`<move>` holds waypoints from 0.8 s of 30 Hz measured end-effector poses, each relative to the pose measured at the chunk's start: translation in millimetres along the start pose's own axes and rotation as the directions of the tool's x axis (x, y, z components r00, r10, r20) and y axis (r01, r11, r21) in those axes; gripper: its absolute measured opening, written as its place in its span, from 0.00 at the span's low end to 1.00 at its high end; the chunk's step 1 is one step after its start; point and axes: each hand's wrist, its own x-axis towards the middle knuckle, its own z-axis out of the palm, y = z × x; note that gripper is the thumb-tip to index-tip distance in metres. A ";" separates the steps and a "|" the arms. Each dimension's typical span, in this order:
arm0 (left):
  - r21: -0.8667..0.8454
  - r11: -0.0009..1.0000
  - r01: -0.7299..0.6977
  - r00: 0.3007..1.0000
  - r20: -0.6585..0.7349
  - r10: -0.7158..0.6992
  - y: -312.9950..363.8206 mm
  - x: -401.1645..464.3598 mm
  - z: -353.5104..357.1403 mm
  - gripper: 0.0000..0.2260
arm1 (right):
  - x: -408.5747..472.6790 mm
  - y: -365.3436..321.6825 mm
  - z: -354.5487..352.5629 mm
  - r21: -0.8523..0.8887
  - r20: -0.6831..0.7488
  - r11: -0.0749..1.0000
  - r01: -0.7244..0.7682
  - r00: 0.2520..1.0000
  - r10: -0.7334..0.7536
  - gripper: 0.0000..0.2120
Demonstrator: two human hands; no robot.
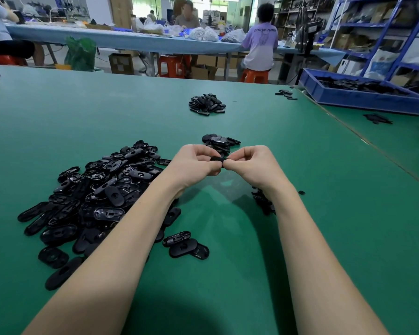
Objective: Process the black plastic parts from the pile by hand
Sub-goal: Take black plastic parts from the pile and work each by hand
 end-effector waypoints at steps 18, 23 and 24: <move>0.562 0.767 -0.309 0.937 0.041 0.348 -16.4 6.8 -11.0 0.08 | -2.9 5.0 -9.6 0.034 0.049 0.996 -0.086 0.995 0.085 0.04; 0.584 0.786 -0.203 0.945 -0.092 0.313 -23.2 17.3 -15.8 0.08 | 1.5 11.6 -13.9 -0.043 0.069 0.995 -0.088 0.993 0.091 0.04; 0.580 0.793 -0.184 0.942 -0.126 0.312 -22.3 22.3 -15.7 0.08 | 2.2 12.0 -14.3 -0.042 0.074 0.995 -0.088 0.993 0.091 0.04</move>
